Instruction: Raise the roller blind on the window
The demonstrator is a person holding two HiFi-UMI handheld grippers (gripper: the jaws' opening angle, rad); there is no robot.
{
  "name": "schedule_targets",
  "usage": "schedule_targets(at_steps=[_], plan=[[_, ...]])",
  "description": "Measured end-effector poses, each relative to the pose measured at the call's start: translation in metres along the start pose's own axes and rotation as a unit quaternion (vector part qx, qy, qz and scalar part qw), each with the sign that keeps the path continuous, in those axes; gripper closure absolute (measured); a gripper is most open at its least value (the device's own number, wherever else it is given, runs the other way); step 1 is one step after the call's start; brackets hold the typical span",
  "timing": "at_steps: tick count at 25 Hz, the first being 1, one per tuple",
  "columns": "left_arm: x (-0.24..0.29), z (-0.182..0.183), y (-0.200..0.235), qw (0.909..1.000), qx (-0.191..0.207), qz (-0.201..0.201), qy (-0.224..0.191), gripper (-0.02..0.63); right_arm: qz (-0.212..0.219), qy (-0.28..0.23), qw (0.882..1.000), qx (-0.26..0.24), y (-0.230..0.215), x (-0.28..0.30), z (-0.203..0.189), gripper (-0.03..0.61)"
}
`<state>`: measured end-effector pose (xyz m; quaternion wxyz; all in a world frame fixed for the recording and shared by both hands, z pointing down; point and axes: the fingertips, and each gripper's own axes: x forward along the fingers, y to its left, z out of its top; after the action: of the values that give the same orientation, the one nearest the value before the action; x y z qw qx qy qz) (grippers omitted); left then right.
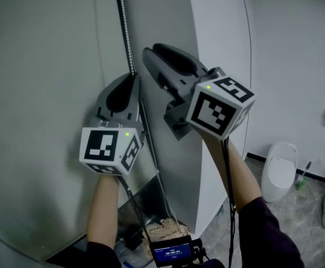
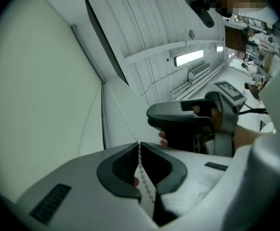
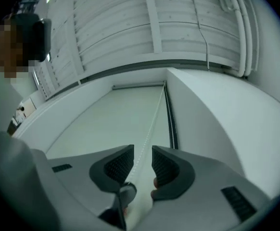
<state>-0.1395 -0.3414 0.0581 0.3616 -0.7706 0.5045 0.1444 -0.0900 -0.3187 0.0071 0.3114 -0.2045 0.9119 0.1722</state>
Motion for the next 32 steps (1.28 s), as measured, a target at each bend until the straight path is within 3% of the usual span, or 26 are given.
schedule_targets(at_steps=[4, 10, 16, 18, 23, 27, 32], plan=[[-0.028, 0.023, 0.005, 0.9999, -0.011, 0.006, 0.007, 0.594, 0.03, -0.018, 0.998, 0.05, 0.015, 0.043, 0.031, 0.48], [-0.095, -0.047, -0.053, 0.9983, -0.046, -0.012, 0.033, 0.594, 0.076, -0.054, 0.993, 0.077, 0.02, 0.051, 0.026, 0.48], [-0.122, -0.068, -0.083, 0.9956, -0.071, -0.014, 0.061, 0.594, 0.055, -0.057, 0.99, 0.116, -0.001, 0.061, 0.024, 0.483], [-0.124, -0.068, -0.085, 0.9953, -0.07, -0.018, 0.066, 0.594, 0.053, -0.057, 0.99, 0.117, 0.001, 0.059, 0.023, 0.548], [-0.128, -0.061, -0.073, 0.9967, -0.055, -0.018, 0.058, 0.594, 0.044, -0.051, 0.993, 0.094, 0.003, 0.058, 0.026, 0.561], [-0.125, -0.041, -0.043, 0.9954, -0.09, -0.014, 0.031, 0.592, 0.03, -0.034, 0.996, 0.078, -0.001, 0.056, 0.019, 0.563], [-0.101, -0.01, -0.024, 0.9915, -0.126, -0.032, -0.006, 0.592, 0.015, -0.006, 0.998, 0.065, 0.0, 0.014, -0.016, 0.563]])
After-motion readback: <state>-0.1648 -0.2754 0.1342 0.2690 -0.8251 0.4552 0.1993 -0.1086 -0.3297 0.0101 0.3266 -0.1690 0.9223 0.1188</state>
